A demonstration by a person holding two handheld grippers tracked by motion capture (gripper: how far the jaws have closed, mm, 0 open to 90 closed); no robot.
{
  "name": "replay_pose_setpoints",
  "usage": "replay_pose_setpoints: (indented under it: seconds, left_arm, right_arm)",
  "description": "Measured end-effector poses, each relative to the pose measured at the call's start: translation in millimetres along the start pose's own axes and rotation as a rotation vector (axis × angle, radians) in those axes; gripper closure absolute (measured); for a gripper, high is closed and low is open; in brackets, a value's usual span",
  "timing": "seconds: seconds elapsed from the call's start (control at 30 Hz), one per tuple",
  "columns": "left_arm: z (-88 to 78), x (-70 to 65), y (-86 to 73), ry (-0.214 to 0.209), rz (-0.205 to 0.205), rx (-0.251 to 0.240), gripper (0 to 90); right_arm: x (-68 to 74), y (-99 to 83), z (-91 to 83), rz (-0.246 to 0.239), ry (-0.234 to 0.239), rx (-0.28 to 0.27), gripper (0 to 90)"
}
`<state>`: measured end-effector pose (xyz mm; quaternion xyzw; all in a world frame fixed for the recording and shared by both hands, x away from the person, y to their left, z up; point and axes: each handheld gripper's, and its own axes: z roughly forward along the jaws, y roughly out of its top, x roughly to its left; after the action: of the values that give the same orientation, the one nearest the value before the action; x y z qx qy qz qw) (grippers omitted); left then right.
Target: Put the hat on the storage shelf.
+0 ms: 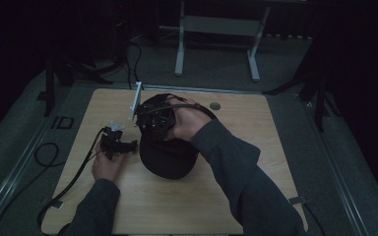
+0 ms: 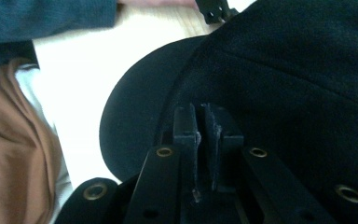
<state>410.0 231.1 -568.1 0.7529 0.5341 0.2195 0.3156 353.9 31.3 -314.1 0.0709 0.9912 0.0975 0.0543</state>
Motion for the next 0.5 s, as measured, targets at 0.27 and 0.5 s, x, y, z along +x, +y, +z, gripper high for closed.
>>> replay_pose_setpoints:
  seconds: [0.27,0.5]
  left_arm:
    - [0.0,0.0,0.0,0.000,0.000,0.000,14.3]
    - [0.0,0.0,0.0,0.000,0.000,0.000,14.3]
  right_arm:
    - [-1.9,-12.3,-6.9,0.013,0.036,-0.038,75.3]
    - [-0.5,-23.8,-15.2,0.021,0.041,-0.055,73.8]
